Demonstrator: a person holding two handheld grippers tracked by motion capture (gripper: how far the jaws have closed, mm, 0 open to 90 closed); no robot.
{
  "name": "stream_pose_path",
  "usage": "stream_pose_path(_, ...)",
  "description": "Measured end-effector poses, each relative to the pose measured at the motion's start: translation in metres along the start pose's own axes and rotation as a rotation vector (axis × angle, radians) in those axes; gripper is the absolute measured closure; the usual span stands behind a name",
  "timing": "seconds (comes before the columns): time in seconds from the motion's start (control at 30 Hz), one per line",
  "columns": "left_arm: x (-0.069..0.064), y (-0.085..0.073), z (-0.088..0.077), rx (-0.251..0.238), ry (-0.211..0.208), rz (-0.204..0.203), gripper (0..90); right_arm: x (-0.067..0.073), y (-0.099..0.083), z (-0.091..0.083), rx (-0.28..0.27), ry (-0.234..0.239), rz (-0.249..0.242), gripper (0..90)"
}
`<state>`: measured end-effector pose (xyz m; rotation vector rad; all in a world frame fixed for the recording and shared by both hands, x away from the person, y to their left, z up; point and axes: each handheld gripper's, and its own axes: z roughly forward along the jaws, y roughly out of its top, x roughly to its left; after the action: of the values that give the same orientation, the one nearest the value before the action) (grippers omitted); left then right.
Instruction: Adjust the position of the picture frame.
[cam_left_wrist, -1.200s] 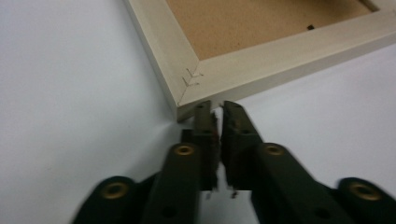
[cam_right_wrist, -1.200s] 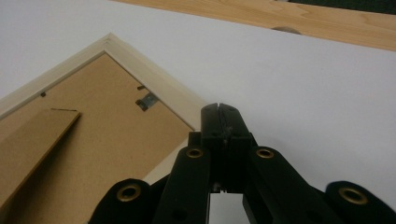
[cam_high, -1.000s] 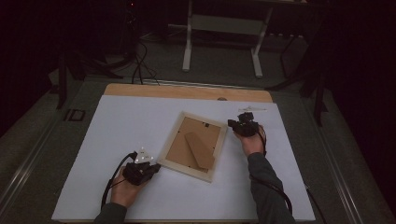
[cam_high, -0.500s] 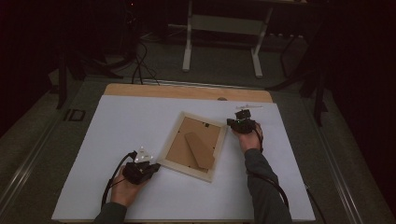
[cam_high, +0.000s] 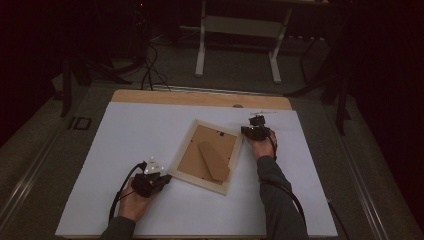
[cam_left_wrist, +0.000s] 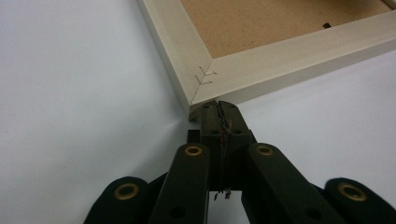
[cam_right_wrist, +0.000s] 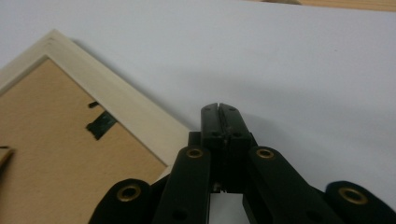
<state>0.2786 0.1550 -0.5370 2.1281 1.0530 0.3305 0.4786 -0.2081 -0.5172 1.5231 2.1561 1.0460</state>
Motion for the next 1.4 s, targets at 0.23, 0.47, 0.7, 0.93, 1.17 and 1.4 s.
stream_pose_path(0.23,0.001,0.001,0.001,-0.005,0.005,-0.022,90.0,-0.002,0.003,0.002,0.024,-0.004,-0.009,89.9)
stream_pose_path(0.47,0.004,0.001,0.002,-0.009,0.001,-0.037,90.0,-0.004,0.003,0.003,0.048,-0.020,0.001,89.9)
stream_pose_path(0.7,0.005,0.002,0.003,-0.012,-0.002,-0.047,90.0,-0.001,0.004,0.007,0.090,-0.039,-0.020,90.0)
stream_pose_path(0.93,0.005,0.002,0.004,-0.014,0.000,-0.052,90.0,0.003,0.000,0.005,0.106,-0.050,-0.047,90.0)
stream_pose_path(1.17,0.004,0.003,0.005,-0.016,0.011,-0.049,90.0,0.005,-0.007,-0.004,0.100,-0.041,-0.063,90.0)
stream_pose_path(1.4,0.000,0.003,0.005,-0.011,0.036,-0.040,90.0,0.004,-0.018,-0.012,0.095,-0.036,-0.058,89.9)
